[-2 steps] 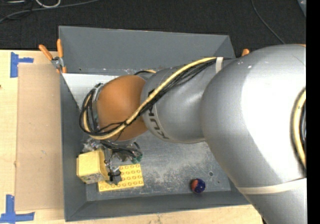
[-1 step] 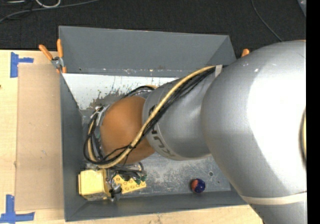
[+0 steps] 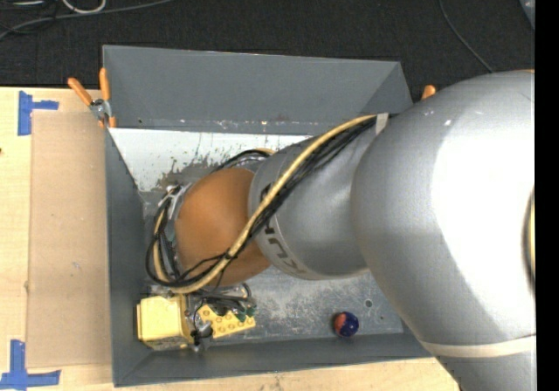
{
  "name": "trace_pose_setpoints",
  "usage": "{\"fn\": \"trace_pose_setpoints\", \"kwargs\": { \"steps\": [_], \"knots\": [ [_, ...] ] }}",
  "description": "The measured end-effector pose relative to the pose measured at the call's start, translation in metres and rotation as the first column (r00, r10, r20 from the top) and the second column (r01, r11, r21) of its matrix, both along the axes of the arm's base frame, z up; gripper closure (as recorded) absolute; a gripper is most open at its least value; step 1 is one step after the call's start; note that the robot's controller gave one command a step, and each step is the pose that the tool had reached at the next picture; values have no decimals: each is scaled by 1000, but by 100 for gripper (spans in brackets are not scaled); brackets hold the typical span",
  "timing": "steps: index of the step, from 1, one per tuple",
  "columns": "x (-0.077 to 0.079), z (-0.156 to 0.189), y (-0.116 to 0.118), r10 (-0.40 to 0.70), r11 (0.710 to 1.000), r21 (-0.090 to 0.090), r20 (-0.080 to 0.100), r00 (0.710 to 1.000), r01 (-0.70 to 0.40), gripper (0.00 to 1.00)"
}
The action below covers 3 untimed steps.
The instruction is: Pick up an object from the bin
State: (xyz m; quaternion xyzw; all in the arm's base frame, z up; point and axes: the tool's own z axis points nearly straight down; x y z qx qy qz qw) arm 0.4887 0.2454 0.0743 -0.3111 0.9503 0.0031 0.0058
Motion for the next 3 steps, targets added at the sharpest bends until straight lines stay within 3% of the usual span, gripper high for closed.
{"fn": "trace_pose_setpoints", "kwargs": {
  "steps": [3],
  "knots": [
    [3,15,2,54,999,1,0,999,-54,100]
  ]
}}
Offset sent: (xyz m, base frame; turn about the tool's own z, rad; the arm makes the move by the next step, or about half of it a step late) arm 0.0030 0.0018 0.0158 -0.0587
